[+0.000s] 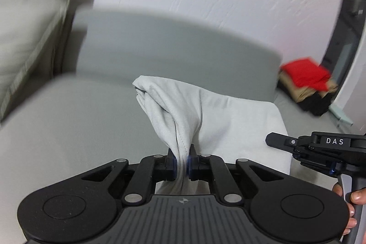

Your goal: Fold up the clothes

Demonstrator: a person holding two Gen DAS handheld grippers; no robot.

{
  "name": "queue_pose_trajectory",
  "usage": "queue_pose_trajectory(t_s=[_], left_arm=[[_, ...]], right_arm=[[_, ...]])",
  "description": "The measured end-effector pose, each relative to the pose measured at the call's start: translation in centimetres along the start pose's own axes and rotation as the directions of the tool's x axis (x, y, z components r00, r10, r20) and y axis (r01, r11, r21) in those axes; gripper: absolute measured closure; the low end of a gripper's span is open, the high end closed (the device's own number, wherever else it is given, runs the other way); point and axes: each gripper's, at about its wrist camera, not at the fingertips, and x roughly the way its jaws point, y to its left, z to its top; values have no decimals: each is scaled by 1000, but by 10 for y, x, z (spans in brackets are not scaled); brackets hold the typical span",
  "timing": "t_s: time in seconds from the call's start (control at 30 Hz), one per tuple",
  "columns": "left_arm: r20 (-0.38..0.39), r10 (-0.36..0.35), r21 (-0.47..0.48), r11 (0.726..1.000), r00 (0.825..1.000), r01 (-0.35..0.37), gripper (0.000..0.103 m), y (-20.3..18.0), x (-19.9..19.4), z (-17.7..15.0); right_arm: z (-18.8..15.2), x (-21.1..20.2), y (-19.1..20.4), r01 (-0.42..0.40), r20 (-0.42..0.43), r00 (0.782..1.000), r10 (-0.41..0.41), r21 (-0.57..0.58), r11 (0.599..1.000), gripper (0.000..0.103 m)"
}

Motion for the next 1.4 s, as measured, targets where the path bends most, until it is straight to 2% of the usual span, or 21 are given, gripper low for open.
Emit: queue_pose_trajectory(t_s=[0.1, 0.17, 0.27, 0.37, 0.5, 0.67, 0.73, 0.83, 0.9, 1.1, 1.27, 1.33, 1.4], left_arm=[[123, -36, 63, 998, 992, 29, 96, -38, -38, 17], [198, -81, 110, 992, 977, 60, 96, -67, -60, 28], [280, -175, 157, 978, 944, 135, 96, -111, -85, 41], [314, -280, 177, 956, 907, 234, 96, -152, -98, 49], [302, -405, 208, 911, 863, 355, 96, -207, -96, 48], [198, -528, 172, 848, 826, 501, 96, -274, -68, 33], [145, -559, 154, 828, 816, 539, 96, -299, -52, 22], [42, -577, 133, 812, 816, 568, 96, -331, -13, 4], [-26, -573, 108, 813, 819, 572, 96, -351, 16, -8], [-210, -525, 12, 842, 825, 539, 96, -378, 121, -40], [-286, -480, 2, 865, 829, 501, 96, -383, 192, -45], [-305, -446, 10, 882, 842, 471, 94, -387, 215, -43], [-323, -390, 43, 904, 862, 425, 80, -388, 234, -40]], right_arm=[[14, -52, 22, -42, 110, 993, 45, -27, 999, 99], [24, -92, 33, -40, 200, 978, 51, -59, 997, 99], [41, -152, 49, -30, 333, 941, 64, -107, 994, 99], [51, -215, 58, 26, 450, 892, 41, -142, 990, 99], [61, -283, 59, 141, 561, 827, -41, -137, 980, 99], [57, -363, 28, 310, 622, 758, -196, -79, 947, 99], [59, -375, 16, 361, 625, 735, -261, -36, 932, 99], [62, -385, -20, 410, 610, 712, -346, 38, 911, 99], [66, -385, -51, 427, 583, 708, -399, 97, 899, 99], [82, -350, -160, 464, 451, 718, -530, 257, 848, 99], [116, -307, -225, 503, 382, 717, -583, 294, 812, 99], [134, -290, -244, 518, 357, 718, -598, 300, 801, 99], [142, -280, -256, 552, 329, 707, -626, 296, 779, 98]])
